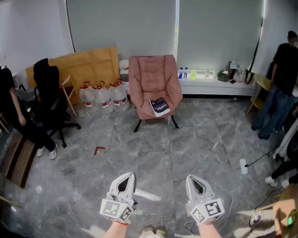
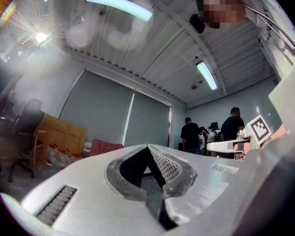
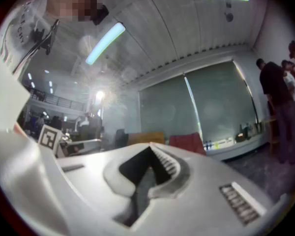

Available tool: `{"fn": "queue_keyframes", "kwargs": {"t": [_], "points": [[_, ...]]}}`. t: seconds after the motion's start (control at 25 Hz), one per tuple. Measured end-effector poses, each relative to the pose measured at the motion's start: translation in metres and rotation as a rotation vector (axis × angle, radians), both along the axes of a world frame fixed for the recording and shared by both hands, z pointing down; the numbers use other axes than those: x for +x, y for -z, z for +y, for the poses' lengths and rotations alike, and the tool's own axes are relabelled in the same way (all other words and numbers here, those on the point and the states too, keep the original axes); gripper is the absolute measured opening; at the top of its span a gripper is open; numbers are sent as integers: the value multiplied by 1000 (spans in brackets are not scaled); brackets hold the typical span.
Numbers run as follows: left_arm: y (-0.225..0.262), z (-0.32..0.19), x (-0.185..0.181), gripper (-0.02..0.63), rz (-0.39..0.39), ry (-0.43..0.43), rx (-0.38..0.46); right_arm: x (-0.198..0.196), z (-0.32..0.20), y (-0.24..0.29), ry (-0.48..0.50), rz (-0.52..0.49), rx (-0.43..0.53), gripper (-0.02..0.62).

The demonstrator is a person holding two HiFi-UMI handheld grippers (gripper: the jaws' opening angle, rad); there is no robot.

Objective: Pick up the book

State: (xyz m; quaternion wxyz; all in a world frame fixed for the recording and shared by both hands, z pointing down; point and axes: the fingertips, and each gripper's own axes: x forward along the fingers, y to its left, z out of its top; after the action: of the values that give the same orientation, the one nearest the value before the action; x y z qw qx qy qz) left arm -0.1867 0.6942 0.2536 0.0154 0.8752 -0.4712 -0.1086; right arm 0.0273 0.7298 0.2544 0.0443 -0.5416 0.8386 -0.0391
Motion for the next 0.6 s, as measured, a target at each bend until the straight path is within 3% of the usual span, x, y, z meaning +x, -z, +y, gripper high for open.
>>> {"fn": "queue_keyframes", "kwargs": {"t": [0.6], "points": [[0, 5, 45, 9, 21, -15, 27, 12, 1, 5, 54, 79, 42, 12]]}}
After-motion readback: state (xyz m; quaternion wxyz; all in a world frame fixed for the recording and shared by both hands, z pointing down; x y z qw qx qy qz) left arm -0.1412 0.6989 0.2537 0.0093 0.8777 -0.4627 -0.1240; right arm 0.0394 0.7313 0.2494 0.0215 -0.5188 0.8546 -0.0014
